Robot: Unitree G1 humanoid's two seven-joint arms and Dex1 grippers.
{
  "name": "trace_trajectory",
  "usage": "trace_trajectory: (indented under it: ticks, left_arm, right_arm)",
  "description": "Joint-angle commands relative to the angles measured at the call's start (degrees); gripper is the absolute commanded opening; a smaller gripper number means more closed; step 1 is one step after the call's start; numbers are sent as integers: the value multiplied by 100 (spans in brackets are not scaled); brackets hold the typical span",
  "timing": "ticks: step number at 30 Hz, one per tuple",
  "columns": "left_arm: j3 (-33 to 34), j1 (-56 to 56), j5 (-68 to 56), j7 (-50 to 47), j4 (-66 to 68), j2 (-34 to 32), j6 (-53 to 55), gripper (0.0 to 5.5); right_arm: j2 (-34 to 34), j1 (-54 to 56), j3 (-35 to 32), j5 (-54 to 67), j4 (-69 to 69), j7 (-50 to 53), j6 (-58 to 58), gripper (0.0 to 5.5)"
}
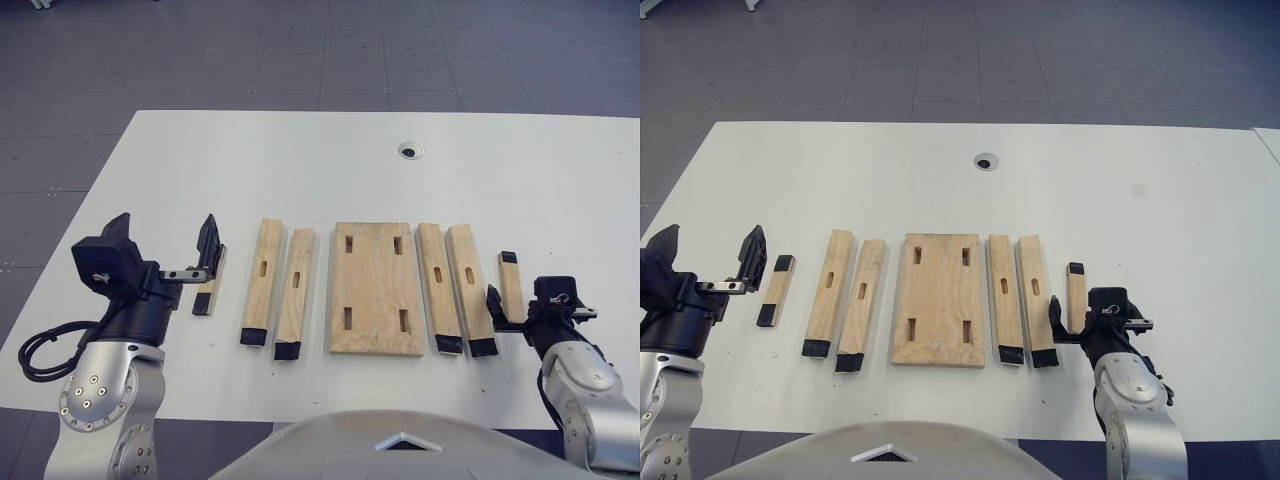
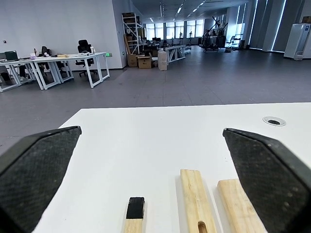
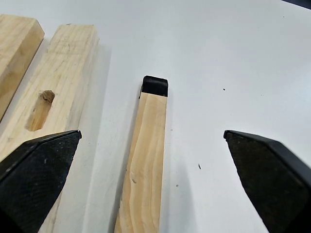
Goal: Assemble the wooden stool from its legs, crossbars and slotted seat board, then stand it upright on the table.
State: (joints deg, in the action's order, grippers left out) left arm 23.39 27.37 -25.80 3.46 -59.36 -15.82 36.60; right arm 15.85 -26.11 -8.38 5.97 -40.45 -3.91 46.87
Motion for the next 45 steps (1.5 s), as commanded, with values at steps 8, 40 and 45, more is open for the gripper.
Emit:
trace_trajectory:
  ticks: [8, 40, 45]
  left_arm:
    - [165, 198, -388, -226, -63, -302, -163, 546]
    - [238, 447, -853, -616, -58, -678, -415, 550]
    - [251, 434, -889, -645, -56, -719, -423, 550]
  right_arm:
    - [-290, -43, 153, -156, 396, 94, -41, 549]
    - [-754, -85, -389, 363, 1235, 34, -160, 268]
    - [-777, -56, -446, 408, 1213, 48, -144, 177]
